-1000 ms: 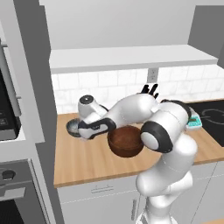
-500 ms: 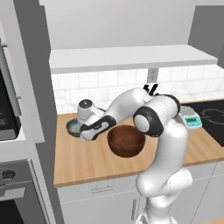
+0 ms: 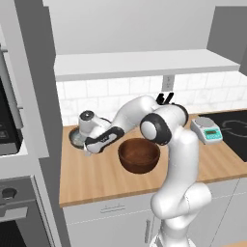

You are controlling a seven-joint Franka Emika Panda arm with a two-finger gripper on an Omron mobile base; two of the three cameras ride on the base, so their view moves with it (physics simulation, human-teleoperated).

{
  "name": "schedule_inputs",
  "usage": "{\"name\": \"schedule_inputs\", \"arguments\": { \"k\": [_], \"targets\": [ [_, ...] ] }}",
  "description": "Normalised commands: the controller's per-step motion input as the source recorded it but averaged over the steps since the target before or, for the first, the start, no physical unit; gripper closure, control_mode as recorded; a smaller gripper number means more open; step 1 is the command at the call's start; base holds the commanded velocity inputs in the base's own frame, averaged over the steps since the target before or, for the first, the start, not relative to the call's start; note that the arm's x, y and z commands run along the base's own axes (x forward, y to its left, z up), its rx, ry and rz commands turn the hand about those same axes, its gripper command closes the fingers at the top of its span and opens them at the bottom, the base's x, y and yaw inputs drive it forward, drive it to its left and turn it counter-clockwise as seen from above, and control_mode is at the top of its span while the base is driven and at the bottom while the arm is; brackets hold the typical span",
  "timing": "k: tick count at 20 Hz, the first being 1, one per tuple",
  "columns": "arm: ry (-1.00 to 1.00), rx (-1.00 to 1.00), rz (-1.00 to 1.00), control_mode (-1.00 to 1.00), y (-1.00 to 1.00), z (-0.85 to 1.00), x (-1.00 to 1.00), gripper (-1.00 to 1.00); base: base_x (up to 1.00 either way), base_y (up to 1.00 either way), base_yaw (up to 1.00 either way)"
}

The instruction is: Pick up the bowls on the counter and stack them on top of one another in the open cabinet. Place the smaller bowl on top of the larger bowl.

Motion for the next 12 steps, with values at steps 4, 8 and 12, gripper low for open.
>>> {"name": "schedule_inputs", "arguments": {
  "k": [4,8,12],
  "targets": [
    [0.00,0.00,0.00,-1.00,-0.09,0.02,-0.09,1.00,0.00,0.00,0.00],
    [0.00,0.00,0.00,-1.00,-0.22,0.51,-0.51,1.00,0.00,0.00,0.00],
    [0.03,-0.03,0.00,-1.00,-0.11,0.99,-0.57,1.00,0.00,0.00,0.00]
  ]
}}
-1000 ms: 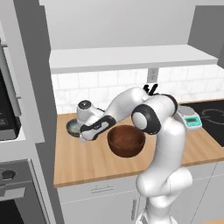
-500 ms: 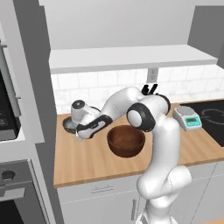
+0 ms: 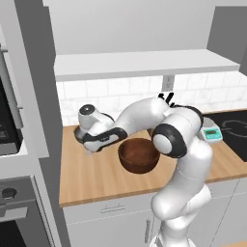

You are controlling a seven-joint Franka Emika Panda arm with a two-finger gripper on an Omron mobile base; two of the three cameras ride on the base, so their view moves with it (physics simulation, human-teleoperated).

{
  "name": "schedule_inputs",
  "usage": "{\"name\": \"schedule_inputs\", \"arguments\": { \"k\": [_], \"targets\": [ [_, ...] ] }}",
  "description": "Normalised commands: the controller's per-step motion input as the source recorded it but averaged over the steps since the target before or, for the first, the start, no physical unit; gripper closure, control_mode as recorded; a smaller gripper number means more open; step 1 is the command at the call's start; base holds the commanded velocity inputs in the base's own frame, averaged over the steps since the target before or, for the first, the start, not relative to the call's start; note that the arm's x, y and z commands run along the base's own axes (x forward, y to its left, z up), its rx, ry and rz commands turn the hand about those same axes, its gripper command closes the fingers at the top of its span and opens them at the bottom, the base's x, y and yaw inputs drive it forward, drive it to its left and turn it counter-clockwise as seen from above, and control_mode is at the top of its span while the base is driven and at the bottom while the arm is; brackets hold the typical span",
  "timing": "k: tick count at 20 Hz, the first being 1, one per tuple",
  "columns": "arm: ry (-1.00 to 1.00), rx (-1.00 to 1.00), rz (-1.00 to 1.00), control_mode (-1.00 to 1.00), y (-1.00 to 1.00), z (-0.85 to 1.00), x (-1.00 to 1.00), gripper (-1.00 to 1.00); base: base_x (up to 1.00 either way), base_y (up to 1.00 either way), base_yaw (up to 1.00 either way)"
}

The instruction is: Pick up the bowls on the counter and stack them on top of one another in the open cabinet. Place the smaller bowl on top of the larger bowl.

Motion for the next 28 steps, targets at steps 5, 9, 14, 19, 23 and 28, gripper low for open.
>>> {"name": "schedule_inputs", "arguments": {
  "k": [5,9,14,19,23,28],
  "targets": [
    [0.07,-0.04,0.00,-1.00,-0.17,1.00,-0.50,1.00,0.00,0.00,0.00],
    [0.01,0.00,0.00,-1.00,-0.46,0.90,-0.82,1.00,0.00,0.00,0.00],
    [0.00,0.00,0.00,-1.00,-0.63,0.45,-1.00,1.00,0.00,0.00,0.00],
    [0.00,0.00,0.00,-1.00,-0.87,0.27,-1.00,1.00,0.00,0.00,0.00],
    [0.00,0.00,0.00,-1.00,-1.00,0.06,-0.83,1.00,0.00,0.00,0.00],
    [0.14,0.00,0.00,-1.00,-0.73,-0.38,-0.01,1.00,0.00,0.00,0.00]
  ]
}}
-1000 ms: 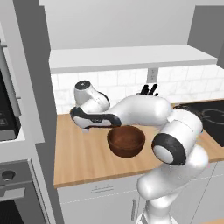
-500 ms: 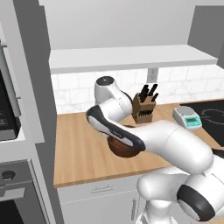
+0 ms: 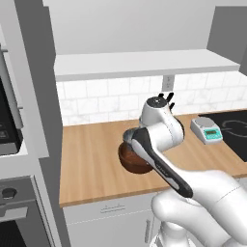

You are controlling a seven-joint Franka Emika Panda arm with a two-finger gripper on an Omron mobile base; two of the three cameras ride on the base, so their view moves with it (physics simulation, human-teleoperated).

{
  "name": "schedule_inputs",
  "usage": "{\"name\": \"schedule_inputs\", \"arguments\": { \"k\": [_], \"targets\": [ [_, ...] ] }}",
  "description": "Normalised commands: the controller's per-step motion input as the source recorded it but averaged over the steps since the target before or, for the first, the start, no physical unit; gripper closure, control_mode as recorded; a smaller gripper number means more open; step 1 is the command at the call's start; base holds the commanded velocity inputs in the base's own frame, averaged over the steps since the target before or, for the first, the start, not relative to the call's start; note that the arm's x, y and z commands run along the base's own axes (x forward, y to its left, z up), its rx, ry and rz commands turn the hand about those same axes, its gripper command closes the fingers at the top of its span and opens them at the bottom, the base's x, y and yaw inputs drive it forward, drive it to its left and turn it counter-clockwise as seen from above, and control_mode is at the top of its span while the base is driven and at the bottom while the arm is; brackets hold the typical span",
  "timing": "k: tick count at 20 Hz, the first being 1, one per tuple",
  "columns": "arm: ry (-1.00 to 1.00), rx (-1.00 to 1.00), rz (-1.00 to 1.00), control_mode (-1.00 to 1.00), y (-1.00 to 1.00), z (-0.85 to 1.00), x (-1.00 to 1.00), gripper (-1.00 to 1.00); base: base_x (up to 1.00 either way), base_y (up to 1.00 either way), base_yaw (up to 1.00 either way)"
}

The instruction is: Pick up the bowls on the counter and stack them on top of one another in the open cabinet. Place the smaller bowl on top of the larger bowl.

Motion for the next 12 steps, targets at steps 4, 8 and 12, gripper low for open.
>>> {"name": "schedule_inputs", "arguments": {
  "k": [4,8,12],
  "targets": [
    [0.14,0.00,-0.04,-1.00,-0.20,-0.51,0.31,1.00,0.00,0.00,0.00],
    [0.01,-0.02,-0.06,-1.00,-0.05,-0.15,0.31,1.00,0.00,0.00,0.00],
    [0.00,-0.01,-0.04,-1.00,-0.10,-0.06,0.35,1.00,0.00,0.00,0.00]
  ]
}}
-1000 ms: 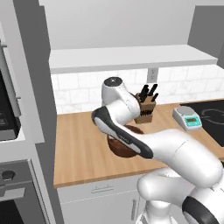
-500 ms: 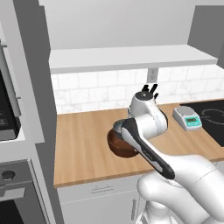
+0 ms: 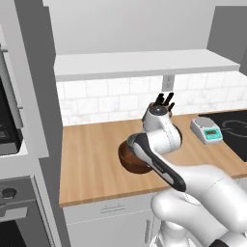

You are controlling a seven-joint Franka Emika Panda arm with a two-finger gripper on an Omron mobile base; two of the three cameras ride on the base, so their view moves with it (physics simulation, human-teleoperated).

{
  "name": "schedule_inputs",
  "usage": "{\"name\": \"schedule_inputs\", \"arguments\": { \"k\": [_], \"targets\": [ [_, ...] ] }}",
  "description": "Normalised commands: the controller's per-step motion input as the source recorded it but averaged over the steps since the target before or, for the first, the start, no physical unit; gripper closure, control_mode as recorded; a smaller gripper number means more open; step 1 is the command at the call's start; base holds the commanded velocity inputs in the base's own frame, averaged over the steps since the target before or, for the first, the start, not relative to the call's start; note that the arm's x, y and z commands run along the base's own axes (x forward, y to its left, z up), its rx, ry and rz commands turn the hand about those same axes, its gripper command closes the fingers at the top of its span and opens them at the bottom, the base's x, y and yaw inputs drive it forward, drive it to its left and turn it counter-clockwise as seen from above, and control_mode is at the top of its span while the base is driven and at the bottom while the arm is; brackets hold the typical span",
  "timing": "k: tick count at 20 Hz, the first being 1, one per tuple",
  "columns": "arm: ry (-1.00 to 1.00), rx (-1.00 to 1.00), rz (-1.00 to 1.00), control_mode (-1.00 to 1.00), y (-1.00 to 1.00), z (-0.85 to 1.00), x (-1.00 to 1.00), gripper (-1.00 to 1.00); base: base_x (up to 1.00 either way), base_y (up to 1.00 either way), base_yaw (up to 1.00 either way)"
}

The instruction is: Pick up the bowls on the counter and stack them on top of one another in the open cabinet. Place the smaller bowl on top of the larger bowl.

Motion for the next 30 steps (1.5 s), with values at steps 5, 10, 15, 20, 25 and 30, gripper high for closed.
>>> {"name": "schedule_inputs", "arguments": {
  "k": [5,10,15,20,25,30],
  "targets": [
    [0.00,-0.03,0.00,-1.00,0.00,-0.35,0.58,1.00,0.00,0.00,0.00],
    [0.00,0.00,0.00,-1.00,0.00,-0.27,0.14,1.00,0.00,0.00,0.00],
    [0.00,0.00,-0.02,-1.00,0.00,-0.03,0.00,1.00,0.00,0.00,0.00],
    [0.00,0.00,-0.02,-1.00,0.00,-0.04,0.00,-1.00,0.00,0.00,0.00],
    [-0.07,0.00,0.00,-1.00,0.00,0.11,-0.07,-1.00,0.00,0.00,0.00],
    [-0.01,0.00,0.00,-1.00,0.02,0.38,-0.56,-1.00,0.00,0.00,0.00]
  ]
}}
